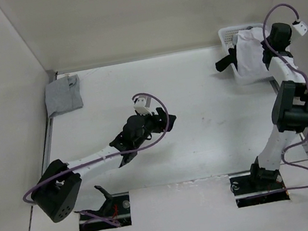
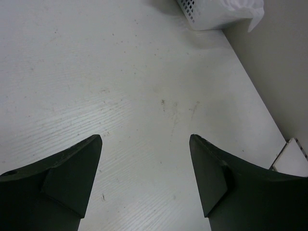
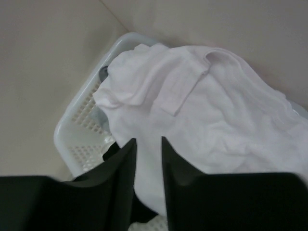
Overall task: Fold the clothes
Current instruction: Grab the tank top from the pile
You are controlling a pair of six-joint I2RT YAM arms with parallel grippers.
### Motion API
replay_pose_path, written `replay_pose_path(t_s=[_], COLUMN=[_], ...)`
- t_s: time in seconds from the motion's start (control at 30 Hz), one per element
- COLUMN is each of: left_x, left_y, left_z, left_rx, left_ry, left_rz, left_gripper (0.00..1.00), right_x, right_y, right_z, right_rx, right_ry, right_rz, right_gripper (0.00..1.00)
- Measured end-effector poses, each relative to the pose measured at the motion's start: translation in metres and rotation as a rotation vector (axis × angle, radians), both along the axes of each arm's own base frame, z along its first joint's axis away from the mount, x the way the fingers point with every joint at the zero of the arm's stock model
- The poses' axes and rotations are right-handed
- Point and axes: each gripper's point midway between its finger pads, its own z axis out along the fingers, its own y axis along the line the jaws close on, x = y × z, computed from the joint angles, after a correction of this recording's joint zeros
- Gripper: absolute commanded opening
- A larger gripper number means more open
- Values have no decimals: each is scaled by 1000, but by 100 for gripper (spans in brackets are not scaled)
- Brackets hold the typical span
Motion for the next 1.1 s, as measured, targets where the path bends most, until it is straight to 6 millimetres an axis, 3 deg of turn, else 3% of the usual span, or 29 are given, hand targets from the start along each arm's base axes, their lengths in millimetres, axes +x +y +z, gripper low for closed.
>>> replay_pose_path(t_s=[0.2, 0.3, 0.43, 0.57, 0.73, 0.83, 0.9, 0.97, 1.03, 1.1], left_x=[7, 7, 7, 9, 12, 11, 11, 11, 10, 11], left_y=[1, -1, -7, -10, -9, -10, -10, -11, -11, -9], left_z=[-9, -10, -6, -13, -17, -16, -15, -15, -14, -10], left_rx=[-7, -22, -56, -75, -83, -91, -94, -97, -100, -106], left_ry=[25, 33, 33, 61, 81, 81, 81, 82, 83, 77], left_rz=[6, -6, -25, -39, -32, -37, -39, -41, -42, -40], left_gripper=[73, 74, 74, 73, 73, 73, 73, 73, 73, 73], right_x=[62, 85, 101, 105, 106, 93, 79, 68, 61, 52], right_y=[-43, -50, -46, -42, -39, -28, -15, 6, 38, 84], right_z=[-29, -45, -56, -61, -60, -61, -49, -22, 25, 86], right_rx=[50, 74, 98, 122, 133, 141, 140, 126, 101, 70], right_ry=[18, 27, 23, 22, 2, 1, -9, -45, -119, -224], right_rz=[-5, 26, 68, 84, 88, 98, 109, 139, 197, 285], right_gripper=[56, 57, 41, 11, 4, 4, 4, 4, 4, 4])
